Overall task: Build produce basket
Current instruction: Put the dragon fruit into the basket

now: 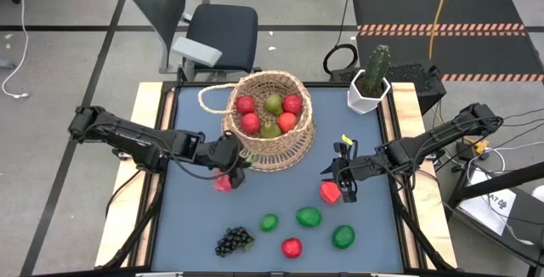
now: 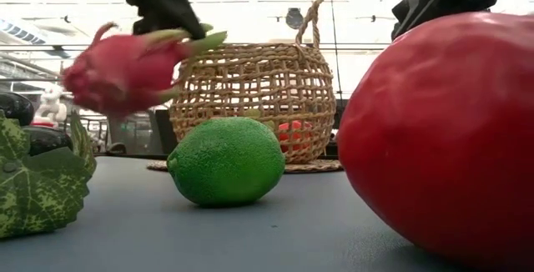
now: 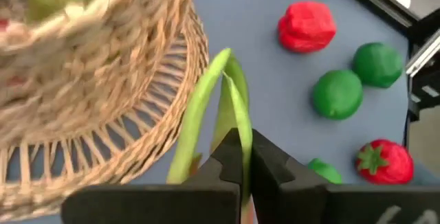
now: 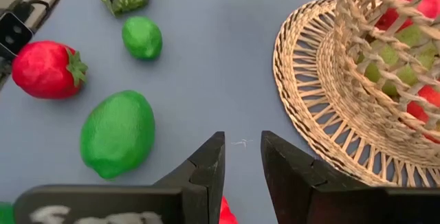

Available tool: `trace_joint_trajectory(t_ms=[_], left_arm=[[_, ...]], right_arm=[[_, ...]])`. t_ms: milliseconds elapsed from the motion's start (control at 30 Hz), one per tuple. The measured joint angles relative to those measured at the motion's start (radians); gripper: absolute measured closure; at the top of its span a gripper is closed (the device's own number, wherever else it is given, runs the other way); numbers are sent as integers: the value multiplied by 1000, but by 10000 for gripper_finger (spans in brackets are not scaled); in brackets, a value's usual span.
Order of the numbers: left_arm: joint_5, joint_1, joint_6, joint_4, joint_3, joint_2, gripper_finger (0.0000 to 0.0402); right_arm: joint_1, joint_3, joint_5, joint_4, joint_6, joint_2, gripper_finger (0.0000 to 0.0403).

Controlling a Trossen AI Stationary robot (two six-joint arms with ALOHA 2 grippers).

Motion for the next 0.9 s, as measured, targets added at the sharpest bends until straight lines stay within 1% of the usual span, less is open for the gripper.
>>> trace_joint_trajectory(t_ms=[67, 133, 200, 367, 500, 633, 767, 900], left_arm=[[-1, 5, 12, -22, -4, -14, 390], [-3, 9, 16, 13, -2, -17, 387], [-2, 12, 25, -4, -3, -31, 387], [-3, 14, 54, 11, -3, -57, 396], [-4, 15, 68, 32, -2, -84, 391], [-29, 16, 101, -20, 40, -88, 390], [-34, 16, 156, -23, 103, -90, 396], [-56, 16, 213, -53, 178, -90, 393]], right_arm=[[0, 0, 0, 3, 0, 0, 312], [0, 0, 0, 3, 0, 0, 312], [0, 0, 0, 5, 0, -1, 312], [0, 0, 0, 13, -2, 0, 312], [0, 0, 0, 17, -11, 0, 312], [0, 0, 0, 19, -11, 0, 312], [0, 0, 0, 23, -11, 0, 312], [0, 0, 0, 23, -17, 0, 312]])
